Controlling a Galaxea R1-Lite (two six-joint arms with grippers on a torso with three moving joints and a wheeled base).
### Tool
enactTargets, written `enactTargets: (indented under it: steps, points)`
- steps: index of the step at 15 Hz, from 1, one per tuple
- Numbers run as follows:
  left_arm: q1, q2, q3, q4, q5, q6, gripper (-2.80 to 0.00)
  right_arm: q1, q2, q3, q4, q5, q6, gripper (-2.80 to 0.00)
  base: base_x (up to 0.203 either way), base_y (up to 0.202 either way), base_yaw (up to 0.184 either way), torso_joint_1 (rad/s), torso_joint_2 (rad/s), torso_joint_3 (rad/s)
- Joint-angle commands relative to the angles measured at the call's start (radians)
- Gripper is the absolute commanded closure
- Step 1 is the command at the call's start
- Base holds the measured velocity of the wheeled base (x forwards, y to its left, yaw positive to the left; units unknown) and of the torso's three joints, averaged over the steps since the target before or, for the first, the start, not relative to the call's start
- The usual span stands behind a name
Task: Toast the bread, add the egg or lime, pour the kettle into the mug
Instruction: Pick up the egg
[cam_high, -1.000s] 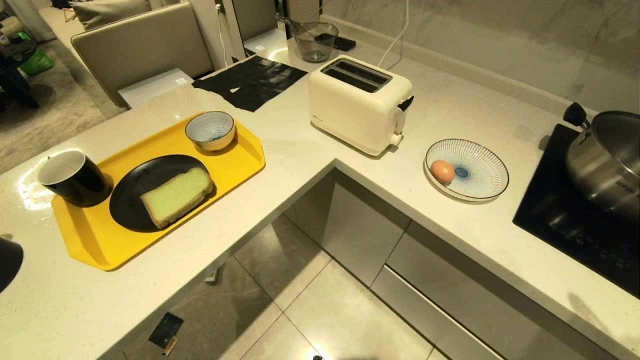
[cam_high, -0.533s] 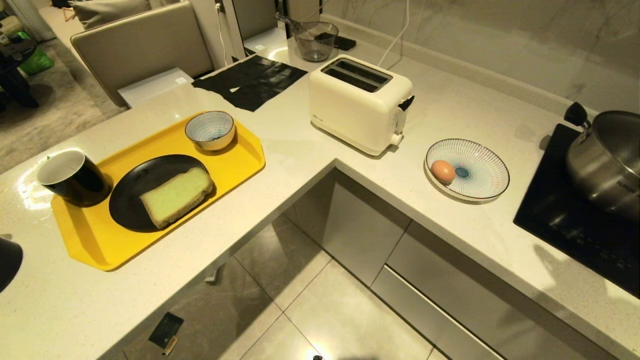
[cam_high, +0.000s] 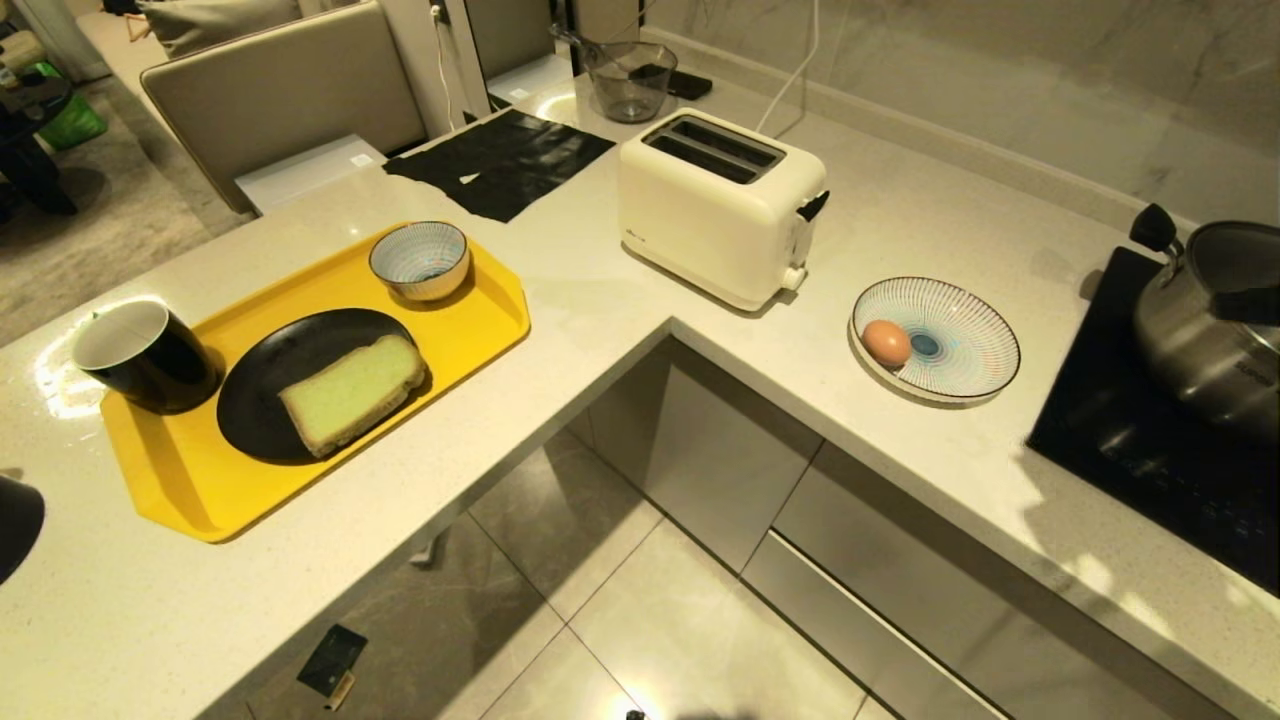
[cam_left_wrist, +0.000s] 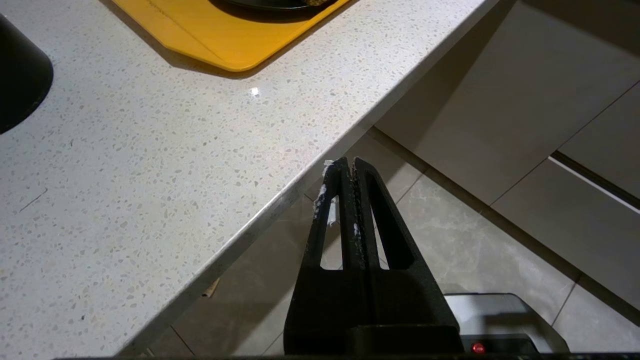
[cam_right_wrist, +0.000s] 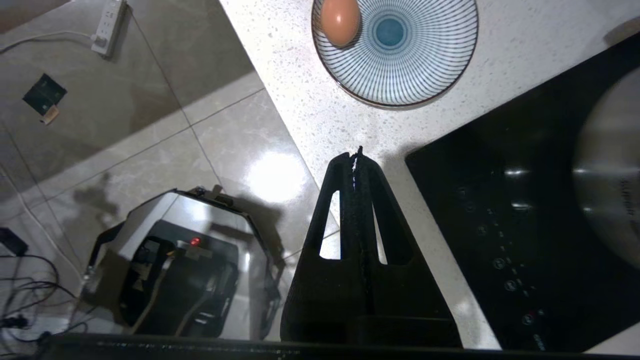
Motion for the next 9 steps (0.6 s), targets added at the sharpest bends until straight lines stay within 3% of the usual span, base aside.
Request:
enactTargets:
  steps: [1,3,9]
  points:
    - [0.001,0.001,0.0,0.0,0.001,0.0,0.0,-0.002,0.12,-0.045,0.004,0.0,0.051,0.0,0.0,0.0,0.0,0.0,0.0,0.0]
    - [0.002,0.001,0.0,0.0,0.0,0.0,0.0,-0.002,0.177,-0.081,0.006,0.002,0.098,0.0,0.0,0.0,0.0,0.0,0.0,0.0]
    - [0.001,0.001,-0.001,0.0,0.0,0.0,0.0,-0.001,0.29,-0.107,0.0,0.046,0.111,0.0,0.0,0.0,0.0,0.0,0.0,0.0]
